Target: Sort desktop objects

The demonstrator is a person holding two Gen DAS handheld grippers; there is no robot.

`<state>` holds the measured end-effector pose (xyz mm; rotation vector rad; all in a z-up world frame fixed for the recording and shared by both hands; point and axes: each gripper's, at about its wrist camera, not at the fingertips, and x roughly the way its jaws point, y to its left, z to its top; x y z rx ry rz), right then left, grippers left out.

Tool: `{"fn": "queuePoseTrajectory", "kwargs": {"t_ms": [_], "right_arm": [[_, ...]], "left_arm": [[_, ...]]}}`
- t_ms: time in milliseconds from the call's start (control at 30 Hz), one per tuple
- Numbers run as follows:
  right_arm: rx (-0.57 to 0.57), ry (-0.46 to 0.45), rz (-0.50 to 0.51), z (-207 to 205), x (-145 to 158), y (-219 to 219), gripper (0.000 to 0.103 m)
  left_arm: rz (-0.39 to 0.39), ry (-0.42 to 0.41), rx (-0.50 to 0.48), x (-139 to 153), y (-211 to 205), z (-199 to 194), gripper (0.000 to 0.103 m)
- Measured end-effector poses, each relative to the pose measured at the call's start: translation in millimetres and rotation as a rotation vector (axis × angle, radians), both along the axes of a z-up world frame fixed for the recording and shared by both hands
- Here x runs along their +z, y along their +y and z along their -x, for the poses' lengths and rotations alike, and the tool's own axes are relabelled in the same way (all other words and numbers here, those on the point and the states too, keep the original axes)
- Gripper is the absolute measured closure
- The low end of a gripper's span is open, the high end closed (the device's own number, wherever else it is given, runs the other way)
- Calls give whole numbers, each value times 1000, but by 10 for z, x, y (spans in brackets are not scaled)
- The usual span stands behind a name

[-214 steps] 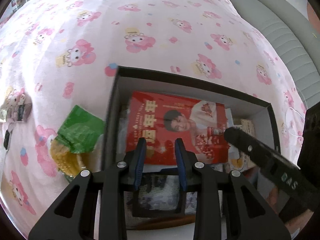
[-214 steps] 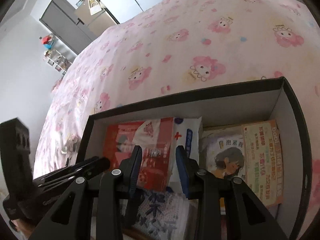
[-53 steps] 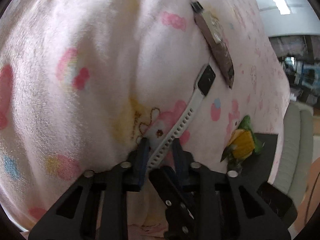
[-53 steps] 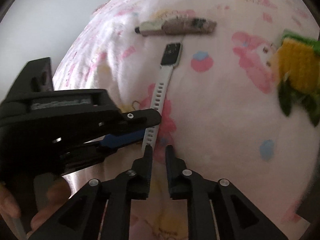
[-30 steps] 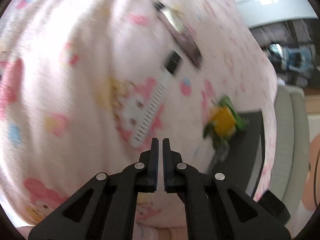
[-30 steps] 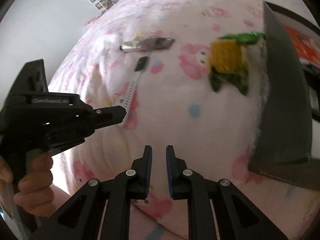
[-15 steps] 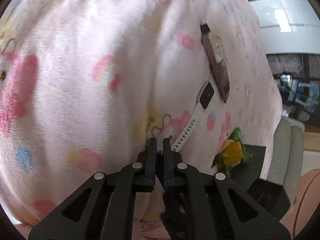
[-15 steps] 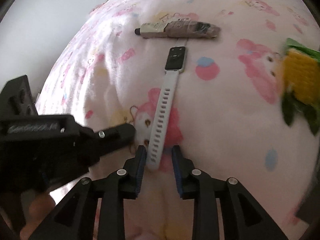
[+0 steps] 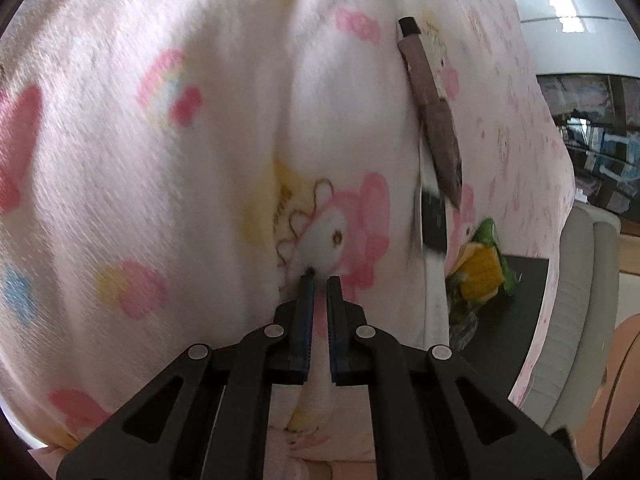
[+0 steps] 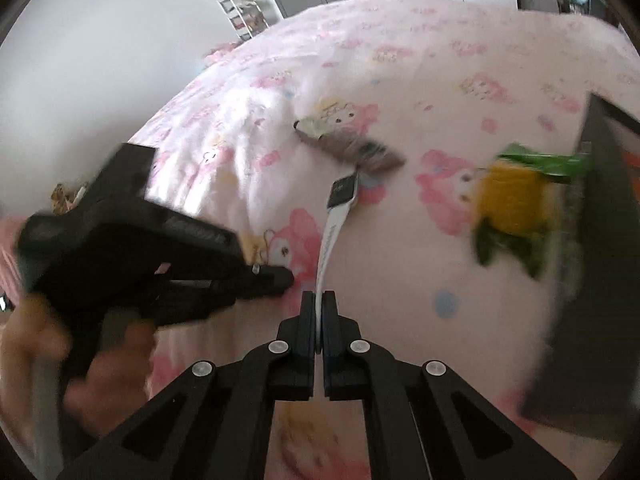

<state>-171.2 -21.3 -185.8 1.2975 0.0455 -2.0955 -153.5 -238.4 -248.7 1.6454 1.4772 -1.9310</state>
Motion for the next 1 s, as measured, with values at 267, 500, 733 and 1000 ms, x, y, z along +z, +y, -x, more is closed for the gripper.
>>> {"fn": "queuePoseTrajectory", "kwargs": {"t_ms": [267, 500, 733, 1000], "right_arm": [[-50, 29, -188, -493, -33, 774, 102], [-126, 37, -170, -537, -23, 1043, 101], [-143, -25, -146, -462, -142, 1126, 101], [-188, -83, -87, -353, -233, 1197, 100]], "left_arm": [[-44, 43, -141, 92, 370, 46, 76], [-39, 71, -161, 142, 553, 65, 71], [13, 80, -166, 127, 623, 237, 64], [0, 88, -148, -53, 878, 374, 64]]}}
